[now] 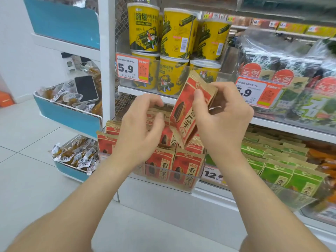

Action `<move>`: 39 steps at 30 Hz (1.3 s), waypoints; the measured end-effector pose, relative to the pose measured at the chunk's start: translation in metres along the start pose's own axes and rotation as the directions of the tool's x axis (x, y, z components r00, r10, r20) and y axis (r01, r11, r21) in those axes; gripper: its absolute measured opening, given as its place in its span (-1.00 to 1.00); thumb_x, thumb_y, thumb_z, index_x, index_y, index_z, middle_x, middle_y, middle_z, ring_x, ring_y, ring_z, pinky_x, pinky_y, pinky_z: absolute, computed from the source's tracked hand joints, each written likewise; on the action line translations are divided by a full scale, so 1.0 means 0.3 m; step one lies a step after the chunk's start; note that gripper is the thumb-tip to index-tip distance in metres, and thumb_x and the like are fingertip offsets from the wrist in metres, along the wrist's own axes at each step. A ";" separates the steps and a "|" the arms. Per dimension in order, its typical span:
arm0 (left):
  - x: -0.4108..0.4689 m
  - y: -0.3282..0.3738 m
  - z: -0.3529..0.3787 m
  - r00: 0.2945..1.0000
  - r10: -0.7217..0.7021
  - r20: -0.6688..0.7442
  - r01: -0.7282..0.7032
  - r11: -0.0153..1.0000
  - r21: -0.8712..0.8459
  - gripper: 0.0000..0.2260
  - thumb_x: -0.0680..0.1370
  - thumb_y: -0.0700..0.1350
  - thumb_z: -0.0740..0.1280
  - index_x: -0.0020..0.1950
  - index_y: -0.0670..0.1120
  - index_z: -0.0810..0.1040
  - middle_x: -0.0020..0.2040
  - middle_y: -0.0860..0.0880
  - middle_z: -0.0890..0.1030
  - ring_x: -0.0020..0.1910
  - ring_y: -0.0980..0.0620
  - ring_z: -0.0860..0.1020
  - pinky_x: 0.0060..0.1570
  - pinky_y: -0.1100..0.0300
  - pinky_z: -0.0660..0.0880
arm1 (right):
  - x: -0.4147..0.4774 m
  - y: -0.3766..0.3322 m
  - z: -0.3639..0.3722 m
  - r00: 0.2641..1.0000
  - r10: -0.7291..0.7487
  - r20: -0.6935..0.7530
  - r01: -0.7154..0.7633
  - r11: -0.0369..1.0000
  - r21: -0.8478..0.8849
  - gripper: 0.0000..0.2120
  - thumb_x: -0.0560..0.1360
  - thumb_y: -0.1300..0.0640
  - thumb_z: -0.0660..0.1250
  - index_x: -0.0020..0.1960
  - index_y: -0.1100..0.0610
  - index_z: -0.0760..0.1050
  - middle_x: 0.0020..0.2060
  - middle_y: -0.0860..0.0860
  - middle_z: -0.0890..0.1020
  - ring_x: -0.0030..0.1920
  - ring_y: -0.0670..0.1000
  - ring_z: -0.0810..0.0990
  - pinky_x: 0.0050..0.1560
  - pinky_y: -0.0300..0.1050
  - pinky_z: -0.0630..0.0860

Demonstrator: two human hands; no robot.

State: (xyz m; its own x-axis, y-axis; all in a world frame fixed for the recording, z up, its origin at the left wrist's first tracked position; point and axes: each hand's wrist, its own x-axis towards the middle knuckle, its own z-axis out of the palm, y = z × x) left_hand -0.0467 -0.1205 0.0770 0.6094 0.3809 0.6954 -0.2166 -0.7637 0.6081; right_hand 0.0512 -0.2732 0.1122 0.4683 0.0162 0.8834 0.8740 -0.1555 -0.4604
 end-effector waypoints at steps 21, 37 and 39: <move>-0.138 0.165 0.034 0.859 -0.446 0.252 0.512 0.762 -0.396 -0.76 0.79 0.10 0.12 0.25 -0.06 0.40 -0.02 -0.02 0.60 -0.10 0.12 0.59 -0.10 0.19 0.57 | -0.194 -0.090 -0.015 0.739 0.501 0.451 -0.643 0.725 0.247 -0.84 0.70 0.19 0.37 0.04 0.16 0.71 -0.28 -0.02 0.73 -0.34 -0.12 0.63 -0.29 -0.13 0.56; -0.190 0.146 0.057 0.765 -0.563 0.312 0.626 0.537 -0.565 -0.78 0.78 0.06 0.21 0.14 -0.05 0.55 -0.06 -0.07 0.66 -0.07 -0.04 0.62 -0.08 -0.03 0.58 | -0.272 -0.095 -0.050 0.700 0.533 0.475 -0.660 0.737 0.146 -0.89 0.67 0.11 0.42 -0.03 0.08 0.66 -0.23 -0.08 0.72 -0.20 -0.10 0.66 -0.04 0.01 0.64; -0.188 0.148 0.054 0.778 -0.533 0.332 0.612 0.525 -0.591 -0.78 0.78 0.05 0.23 0.17 -0.07 0.54 -0.04 -0.09 0.67 -0.07 -0.05 0.64 -0.11 0.01 0.58 | -0.279 -0.096 -0.053 0.737 0.492 0.464 -0.609 0.781 0.139 -0.88 0.70 0.06 0.36 0.02 0.05 0.63 -0.17 -0.09 0.72 -0.16 -0.10 0.69 -0.08 -0.05 0.64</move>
State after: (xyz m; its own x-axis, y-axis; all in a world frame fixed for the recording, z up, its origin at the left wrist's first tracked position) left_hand -0.0783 -0.1844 0.0587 0.8432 0.5301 0.0897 -0.1914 0.1401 0.9715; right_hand -0.0154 -0.2857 0.0528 0.8351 0.3936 0.3842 0.4157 0.0058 -0.9095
